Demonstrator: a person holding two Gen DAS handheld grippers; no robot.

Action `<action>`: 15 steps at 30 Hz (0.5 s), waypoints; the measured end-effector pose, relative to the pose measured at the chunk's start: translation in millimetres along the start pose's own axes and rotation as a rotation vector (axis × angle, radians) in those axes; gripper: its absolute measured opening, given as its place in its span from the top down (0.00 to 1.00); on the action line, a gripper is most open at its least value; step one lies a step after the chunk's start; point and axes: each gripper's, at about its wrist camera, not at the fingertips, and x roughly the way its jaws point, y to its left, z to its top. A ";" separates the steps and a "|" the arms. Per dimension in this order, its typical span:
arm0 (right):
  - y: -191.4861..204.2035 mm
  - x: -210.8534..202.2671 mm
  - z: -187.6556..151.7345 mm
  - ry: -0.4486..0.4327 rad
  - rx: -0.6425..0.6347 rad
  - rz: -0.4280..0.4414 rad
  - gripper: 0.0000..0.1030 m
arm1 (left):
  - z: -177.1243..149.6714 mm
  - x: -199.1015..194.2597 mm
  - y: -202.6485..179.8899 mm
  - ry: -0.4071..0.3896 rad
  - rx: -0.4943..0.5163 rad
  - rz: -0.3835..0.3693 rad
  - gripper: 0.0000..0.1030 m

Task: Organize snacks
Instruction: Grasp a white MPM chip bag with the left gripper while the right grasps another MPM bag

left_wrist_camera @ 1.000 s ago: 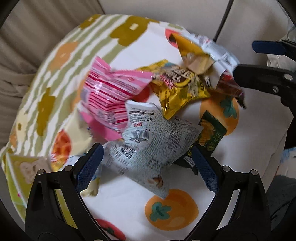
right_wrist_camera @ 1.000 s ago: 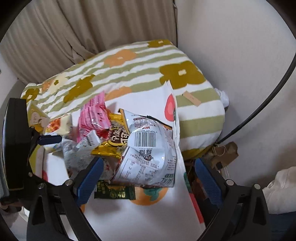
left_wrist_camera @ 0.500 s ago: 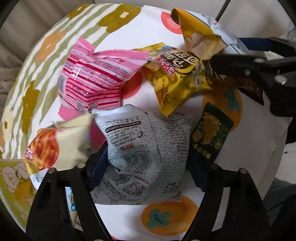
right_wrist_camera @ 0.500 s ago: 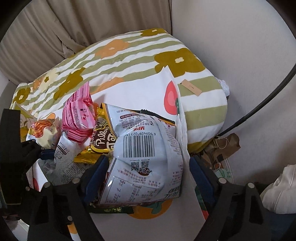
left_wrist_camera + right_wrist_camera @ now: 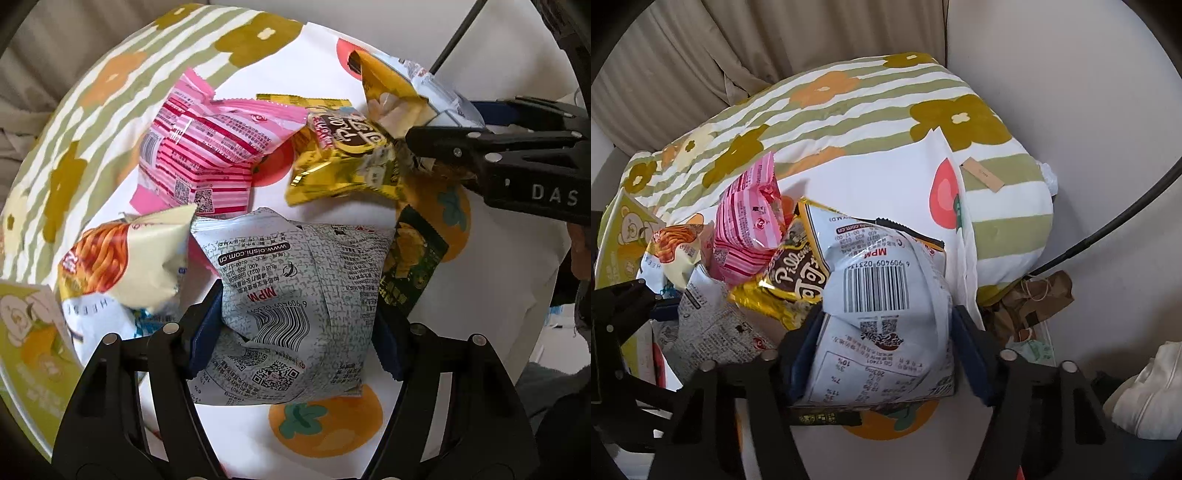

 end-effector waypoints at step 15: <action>-4.8 -50.2 -9.1 -0.070 0.004 0.102 0.47 | -21.7 -42.8 -8.4 -0.083 -0.139 0.019 0.34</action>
